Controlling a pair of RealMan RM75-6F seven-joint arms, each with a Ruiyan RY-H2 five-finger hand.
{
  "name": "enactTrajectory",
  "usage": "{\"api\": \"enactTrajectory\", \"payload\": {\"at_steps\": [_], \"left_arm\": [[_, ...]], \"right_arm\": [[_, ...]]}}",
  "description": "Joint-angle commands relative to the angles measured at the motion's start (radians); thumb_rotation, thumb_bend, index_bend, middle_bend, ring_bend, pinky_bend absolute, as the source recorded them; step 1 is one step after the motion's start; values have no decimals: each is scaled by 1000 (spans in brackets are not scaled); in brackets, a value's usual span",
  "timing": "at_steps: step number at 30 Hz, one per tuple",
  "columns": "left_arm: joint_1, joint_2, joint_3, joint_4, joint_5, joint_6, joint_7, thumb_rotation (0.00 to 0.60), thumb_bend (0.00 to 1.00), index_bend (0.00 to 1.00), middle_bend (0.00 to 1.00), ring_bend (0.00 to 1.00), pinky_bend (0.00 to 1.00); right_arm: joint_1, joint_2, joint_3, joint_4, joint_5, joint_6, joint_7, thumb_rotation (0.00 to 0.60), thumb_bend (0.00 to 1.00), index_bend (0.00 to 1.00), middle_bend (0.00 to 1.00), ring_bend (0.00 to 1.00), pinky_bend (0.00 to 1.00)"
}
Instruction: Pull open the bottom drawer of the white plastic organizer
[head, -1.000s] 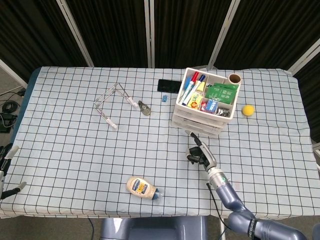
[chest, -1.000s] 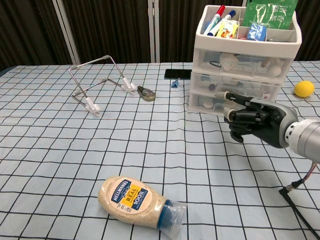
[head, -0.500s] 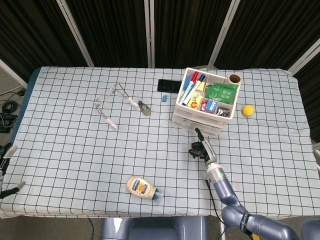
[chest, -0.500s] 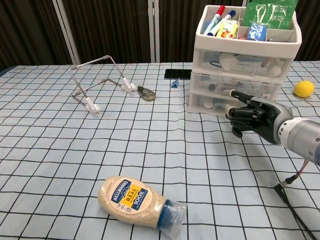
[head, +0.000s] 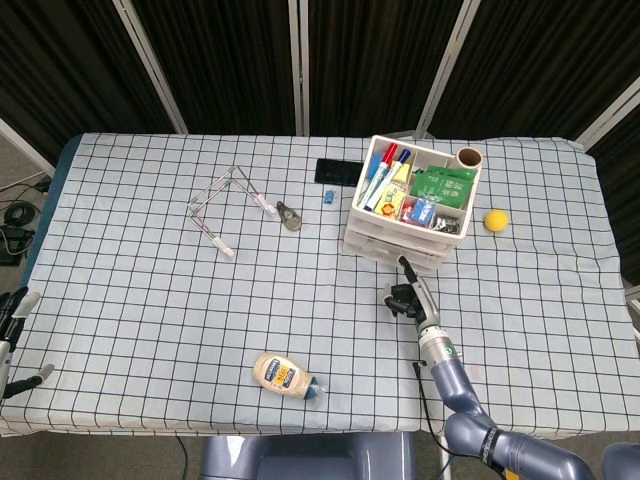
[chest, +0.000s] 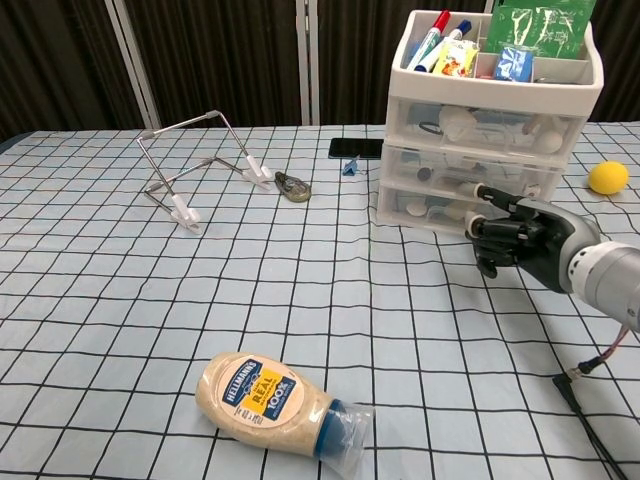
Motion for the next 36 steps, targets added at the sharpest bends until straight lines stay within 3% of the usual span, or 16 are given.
{"api": "enactTrajectory", "payload": {"at_steps": [1, 23, 36], "left_arm": [[0, 0, 0, 0, -1, -1, 1, 600, 0, 0, 0, 0, 0], [-8, 5, -1, 7, -19, -27, -25, 600, 0, 0, 0, 0, 0], [-11, 3, 0, 8, -22, -34, -22, 600, 0, 0, 0, 0, 0]], "right_arm": [[3, -2, 3, 11, -18, -6, 18, 600, 578, 64, 925, 919, 792], [62, -57, 36, 86, -27, -65, 73, 600, 579, 64, 925, 919, 792], [73, -42, 52, 62, -30, -105, 120, 600, 583, 132, 925, 919, 792]]}}
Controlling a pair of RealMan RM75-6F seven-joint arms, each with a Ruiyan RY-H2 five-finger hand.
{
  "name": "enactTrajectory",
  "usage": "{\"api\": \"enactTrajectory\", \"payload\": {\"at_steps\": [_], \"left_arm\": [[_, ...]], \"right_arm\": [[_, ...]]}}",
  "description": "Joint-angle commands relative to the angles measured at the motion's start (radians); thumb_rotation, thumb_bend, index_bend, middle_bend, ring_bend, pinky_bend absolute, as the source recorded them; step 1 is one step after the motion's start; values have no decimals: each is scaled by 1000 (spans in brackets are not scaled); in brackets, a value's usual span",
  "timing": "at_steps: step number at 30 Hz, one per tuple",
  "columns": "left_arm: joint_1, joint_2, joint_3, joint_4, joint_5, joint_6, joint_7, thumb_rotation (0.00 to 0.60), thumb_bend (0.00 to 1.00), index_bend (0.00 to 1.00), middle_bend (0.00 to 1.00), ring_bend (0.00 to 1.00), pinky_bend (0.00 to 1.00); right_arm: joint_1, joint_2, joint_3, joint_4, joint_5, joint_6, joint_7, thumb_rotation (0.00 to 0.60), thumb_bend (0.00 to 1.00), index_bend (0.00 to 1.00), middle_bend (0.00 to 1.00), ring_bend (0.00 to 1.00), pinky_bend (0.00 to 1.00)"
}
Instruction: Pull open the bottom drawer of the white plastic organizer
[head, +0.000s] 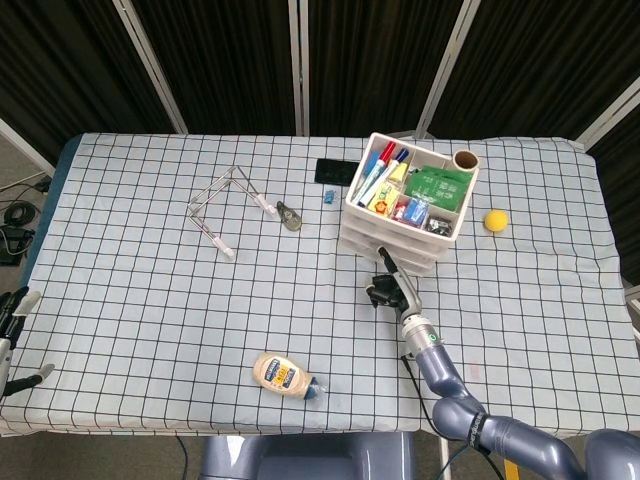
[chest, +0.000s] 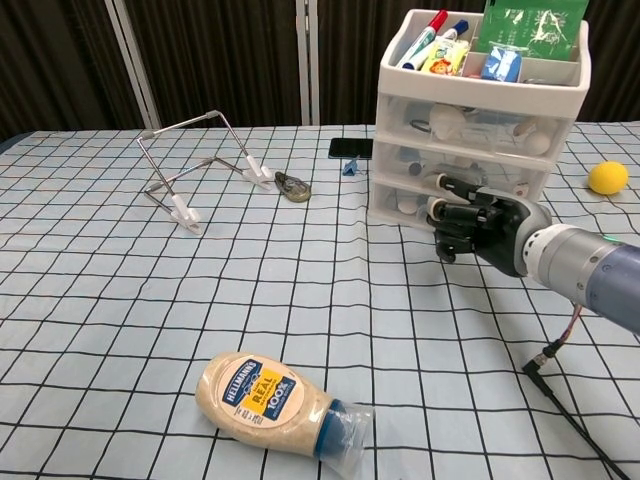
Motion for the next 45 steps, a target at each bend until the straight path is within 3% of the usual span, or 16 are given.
{"api": "enactTrajectory", "payload": {"at_steps": [1, 14, 41, 45], "left_arm": [[0, 0, 0, 0, 1, 0, 1, 600, 0, 0, 0, 0, 0], [2, 2, 3, -3, 3, 3, 3, 600, 0, 0, 0, 0, 0], [10, 4, 10, -10, 24, 26, 9, 600, 0, 0, 0, 0, 0], [13, 4, 10, -10, 26, 31, 8, 600, 0, 0, 0, 0, 0]], "right_arm": [[-3, 2, -6, -3, -2, -6, 6, 600, 583, 138, 925, 919, 792], [-12, 6, -37, -28, -24, -16, 11, 600, 583, 141, 925, 919, 792], [-93, 77, -158, -170, -157, 62, 49, 600, 576, 139, 925, 918, 787], [-115, 93, -189, -196, -209, 116, 33, 600, 563, 138, 923, 918, 786]]}}
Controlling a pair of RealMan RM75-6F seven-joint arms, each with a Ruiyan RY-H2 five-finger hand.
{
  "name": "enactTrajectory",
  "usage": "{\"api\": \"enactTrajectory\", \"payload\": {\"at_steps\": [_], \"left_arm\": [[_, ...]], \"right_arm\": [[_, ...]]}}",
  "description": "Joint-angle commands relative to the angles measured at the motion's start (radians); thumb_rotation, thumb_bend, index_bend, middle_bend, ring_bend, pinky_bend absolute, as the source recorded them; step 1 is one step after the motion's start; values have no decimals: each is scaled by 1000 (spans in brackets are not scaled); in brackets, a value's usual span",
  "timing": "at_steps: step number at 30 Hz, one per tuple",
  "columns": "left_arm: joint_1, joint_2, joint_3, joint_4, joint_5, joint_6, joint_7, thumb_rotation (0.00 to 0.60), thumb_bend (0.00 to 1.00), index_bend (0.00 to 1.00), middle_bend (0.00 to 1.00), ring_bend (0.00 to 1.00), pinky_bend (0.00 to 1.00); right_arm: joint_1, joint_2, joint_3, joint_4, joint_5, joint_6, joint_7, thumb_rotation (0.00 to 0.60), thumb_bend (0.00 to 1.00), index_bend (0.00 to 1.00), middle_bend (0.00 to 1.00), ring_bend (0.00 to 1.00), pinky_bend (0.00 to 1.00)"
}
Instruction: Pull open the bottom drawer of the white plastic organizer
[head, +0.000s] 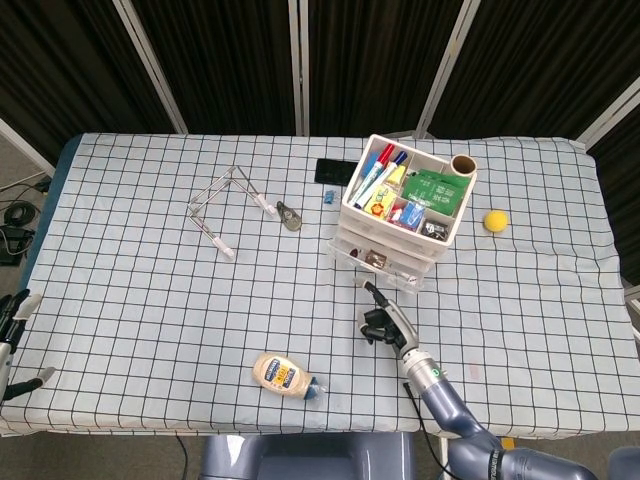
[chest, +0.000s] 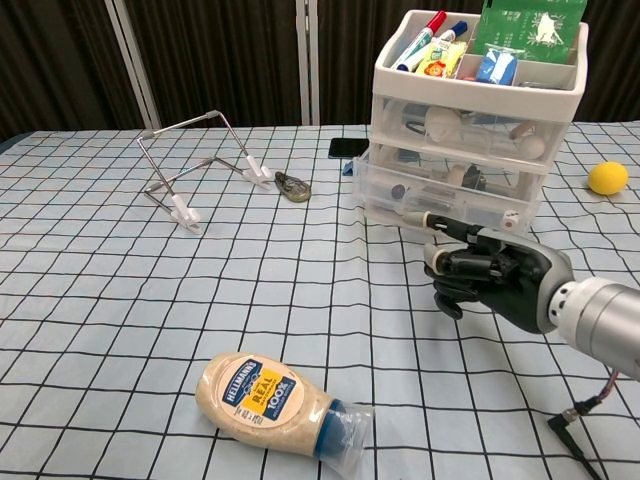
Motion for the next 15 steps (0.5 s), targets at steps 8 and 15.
{"api": "enactTrajectory", "payload": {"at_steps": [8, 15], "left_arm": [[3, 1, -1, 2, 5, 9, -5, 600, 0, 0, 0, 0, 0], [9, -2, -1, 1, 11, 23, 6, 600, 0, 0, 0, 0, 0]], "right_arm": [[-55, 54, -92, -41, -180, 221, -253, 600, 543, 122, 914, 917, 784], [-62, 114, -81, -95, -130, 256, -533, 600, 545, 120, 915, 917, 785]]}}
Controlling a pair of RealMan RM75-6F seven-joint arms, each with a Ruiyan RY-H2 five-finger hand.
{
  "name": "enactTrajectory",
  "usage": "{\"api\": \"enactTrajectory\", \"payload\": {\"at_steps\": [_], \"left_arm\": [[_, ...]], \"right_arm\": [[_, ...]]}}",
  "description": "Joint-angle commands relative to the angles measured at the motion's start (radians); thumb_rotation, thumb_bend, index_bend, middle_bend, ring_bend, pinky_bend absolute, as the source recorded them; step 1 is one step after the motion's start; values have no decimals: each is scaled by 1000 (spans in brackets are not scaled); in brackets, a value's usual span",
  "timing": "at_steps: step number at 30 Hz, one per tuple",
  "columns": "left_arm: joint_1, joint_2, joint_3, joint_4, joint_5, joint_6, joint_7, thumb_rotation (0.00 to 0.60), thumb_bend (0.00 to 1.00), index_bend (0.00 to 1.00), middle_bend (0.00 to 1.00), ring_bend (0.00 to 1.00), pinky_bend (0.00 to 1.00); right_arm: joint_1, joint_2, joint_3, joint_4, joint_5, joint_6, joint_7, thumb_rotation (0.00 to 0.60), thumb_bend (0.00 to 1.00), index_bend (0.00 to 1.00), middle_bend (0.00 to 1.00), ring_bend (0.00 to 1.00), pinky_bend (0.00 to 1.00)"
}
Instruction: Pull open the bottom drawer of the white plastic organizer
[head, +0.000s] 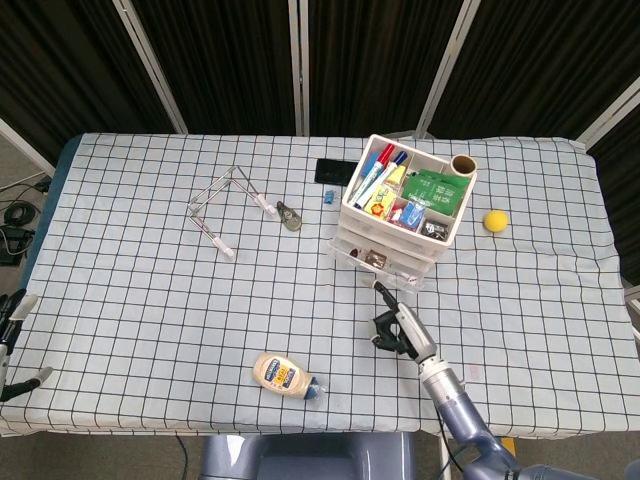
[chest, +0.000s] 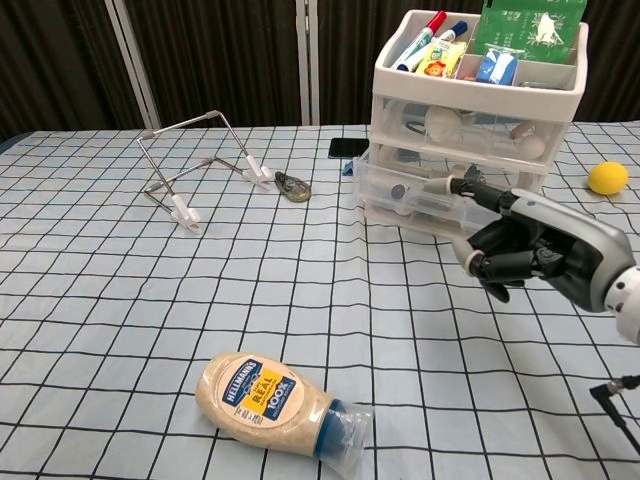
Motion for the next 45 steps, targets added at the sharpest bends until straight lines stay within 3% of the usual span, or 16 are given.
{"api": "enactTrajectory", "payload": {"at_steps": [1, 11, 19, 30, 45], "left_arm": [[4, -1, 0, -3, 4, 8, 7, 600, 0, 0, 0, 0, 0], [19, -2, 7, -15, 33, 45, 33, 600, 0, 0, 0, 0, 0], [18, 1, 7, -14, 32, 41, 29, 600, 0, 0, 0, 0, 0], [18, 8, 8, -20, 26, 31, 29, 600, 0, 0, 0, 0, 0], [19, 9, 7, -21, 29, 32, 28, 600, 0, 0, 0, 0, 0]], "right_arm": [[-8, 73, 7, -67, 65, 18, -233, 600, 545, 118, 915, 917, 785], [1, 163, 51, -232, 299, 55, -651, 600, 550, 81, 920, 917, 790], [34, 179, 62, -295, 452, 73, -839, 600, 555, 104, 924, 918, 791], [74, 165, 76, -296, 574, 81, -909, 600, 562, 229, 928, 925, 792], [80, 152, 40, -319, 541, 104, -886, 600, 566, 313, 932, 928, 795]]}}
